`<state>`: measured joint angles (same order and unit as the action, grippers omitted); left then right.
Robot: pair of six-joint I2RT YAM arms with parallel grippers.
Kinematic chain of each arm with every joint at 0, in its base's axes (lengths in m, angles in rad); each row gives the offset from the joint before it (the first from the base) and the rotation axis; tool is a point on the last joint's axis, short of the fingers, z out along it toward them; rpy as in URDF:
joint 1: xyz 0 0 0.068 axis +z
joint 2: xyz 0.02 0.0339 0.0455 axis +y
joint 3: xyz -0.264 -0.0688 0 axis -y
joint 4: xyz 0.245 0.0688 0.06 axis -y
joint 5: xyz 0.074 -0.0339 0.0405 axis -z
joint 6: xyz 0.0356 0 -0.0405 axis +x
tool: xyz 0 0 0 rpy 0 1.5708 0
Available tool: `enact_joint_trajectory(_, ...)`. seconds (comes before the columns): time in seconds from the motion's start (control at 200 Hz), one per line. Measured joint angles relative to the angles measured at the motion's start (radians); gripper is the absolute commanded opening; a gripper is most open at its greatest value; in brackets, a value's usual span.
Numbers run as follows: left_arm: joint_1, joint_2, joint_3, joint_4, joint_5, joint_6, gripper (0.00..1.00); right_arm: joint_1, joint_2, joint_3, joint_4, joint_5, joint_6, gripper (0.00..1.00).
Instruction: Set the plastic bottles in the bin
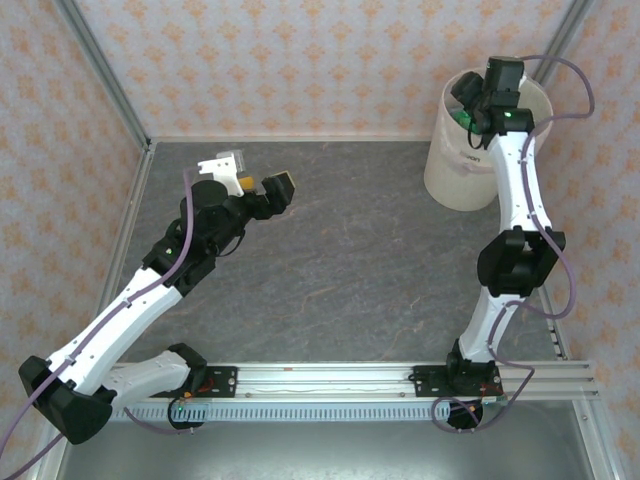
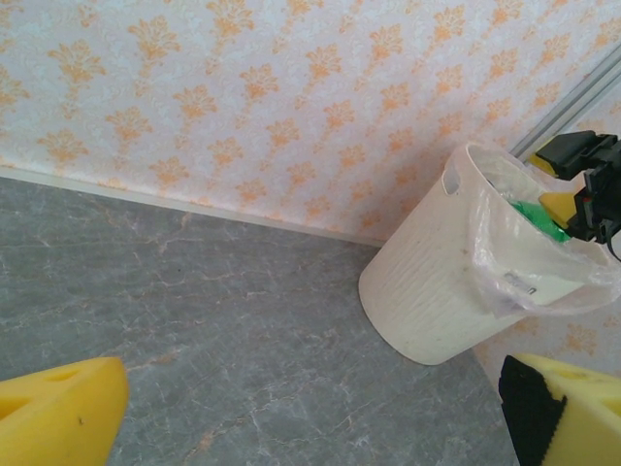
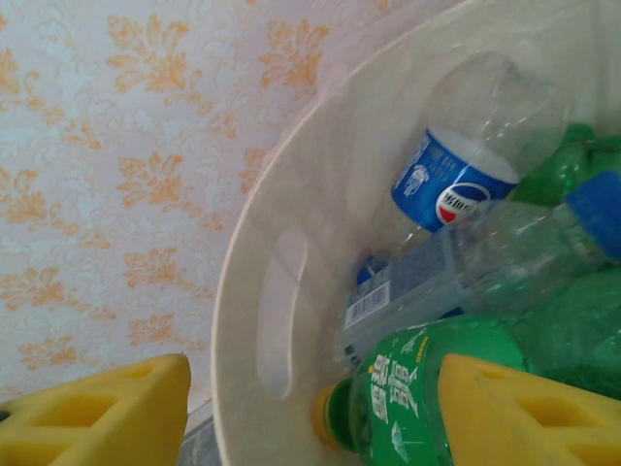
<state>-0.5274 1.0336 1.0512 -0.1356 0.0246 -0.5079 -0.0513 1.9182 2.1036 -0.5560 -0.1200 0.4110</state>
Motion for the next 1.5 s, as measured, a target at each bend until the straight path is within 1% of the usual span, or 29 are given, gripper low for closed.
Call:
enact_joint_trajectory(0.125, 0.0, 0.001, 0.0, 0.0, 0.0, 0.0, 0.99, -0.016, 0.029, 0.033, 0.003, 0.0, -0.007, 0.69)
enact_joint_trajectory(0.345, 0.0, 0.0, 0.0, -0.005, -0.007, 0.0, 0.99, -0.039, 0.143, 0.121, 0.008, -0.014, -0.022, 0.69)
enact_joint_trajectory(0.636, 0.0, -0.006, 0.0, -0.013, -0.028, 0.005, 0.99, -0.046, 0.147, 0.155, -0.016, -0.042, -0.022, 0.72)
enact_joint_trajectory(0.796, 0.0, -0.005, 0.0, -0.018, -0.079, 0.011, 0.99, -0.046, 0.107, 0.161, -0.035, -0.061, -0.023, 0.81)
enact_joint_trajectory(0.851, 0.0, -0.001, 0.0, -0.02, -0.104, 0.013, 0.99, -0.043, 0.072, 0.151, -0.037, -0.068, -0.025, 0.88)
enact_joint_trajectory(0.881, 0.0, 0.002, 0.001, -0.023, -0.119, 0.016, 0.99, -0.042, 0.046, 0.137, -0.037, -0.072, -0.027, 0.96)
enact_joint_trajectory(0.891, 0.0, 0.003, 0.001, -0.025, -0.124, 0.018, 0.99, -0.04, 0.036, 0.13, -0.036, -0.075, -0.034, 1.0)
enact_joint_trajectory(0.901, 0.0, 0.005, 0.001, -0.026, -0.13, 0.019, 0.99, -0.04, 0.025, 0.122, -0.037, -0.075, -0.038, 1.0)
enact_joint_trajectory(1.041, 0.013, 0.032, 0.001, -0.053, -0.212, 0.038, 0.99, 0.003, -0.169, -0.046, -0.007, -0.085, -0.077, 1.0)
enact_joint_trajectory(1.151, 0.02, 0.028, -0.021, -0.055, -0.275, 0.045, 0.99, 0.079, -0.353, -0.266, 0.067, -0.085, -0.125, 1.0)
enact_joint_trajectory(1.251, 0.035, 0.013, -0.069, -0.05, -0.332, 0.047, 0.99, 0.164, -0.484, -0.471, 0.152, -0.064, -0.171, 1.0)
enact_joint_trajectory(1.341, 0.045, 0.008, -0.109, -0.052, -0.397, 0.051, 0.99, 0.231, -0.566, -0.652, 0.22, -0.04, -0.2, 1.0)
enact_joint_trajectory(1.502, 0.053, -0.022, -0.201, -0.056, -0.505, 0.064, 0.99, 0.303, -0.673, -0.987, 0.362, 0.021, -0.234, 1.0)
